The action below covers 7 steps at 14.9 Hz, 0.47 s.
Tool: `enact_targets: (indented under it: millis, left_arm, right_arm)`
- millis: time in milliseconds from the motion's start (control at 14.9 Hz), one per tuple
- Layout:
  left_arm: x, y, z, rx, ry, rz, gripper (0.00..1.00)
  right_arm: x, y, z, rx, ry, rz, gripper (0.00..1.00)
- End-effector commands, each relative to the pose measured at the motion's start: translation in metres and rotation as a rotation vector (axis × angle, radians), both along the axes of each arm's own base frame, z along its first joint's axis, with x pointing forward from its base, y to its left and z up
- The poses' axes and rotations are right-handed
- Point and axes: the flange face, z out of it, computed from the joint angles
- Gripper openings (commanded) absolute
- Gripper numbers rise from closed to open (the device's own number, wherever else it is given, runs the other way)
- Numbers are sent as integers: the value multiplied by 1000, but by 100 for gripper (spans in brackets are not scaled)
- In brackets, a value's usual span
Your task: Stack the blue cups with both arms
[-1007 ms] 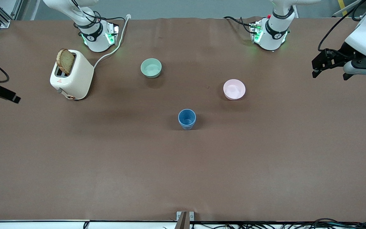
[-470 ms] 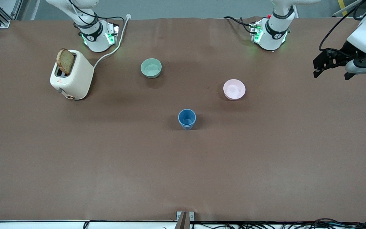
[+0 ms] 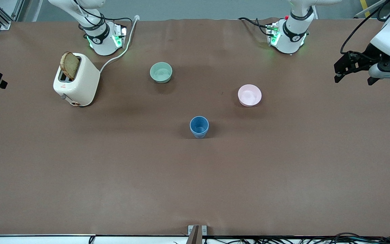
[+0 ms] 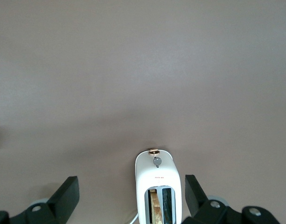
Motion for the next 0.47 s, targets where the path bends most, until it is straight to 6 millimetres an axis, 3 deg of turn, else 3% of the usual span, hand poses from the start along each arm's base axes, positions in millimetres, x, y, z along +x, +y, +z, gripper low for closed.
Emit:
enact_targets:
  millis: [0,403]
  left_arm:
    - [3,2,6,15,-6,-7,100]
    - [2,2,5,14,2,-5,100]
  right_arm:
    - [-10,4,1,-28,-2,16,100]
    - [-8,0,9,-13,-19,7,100]
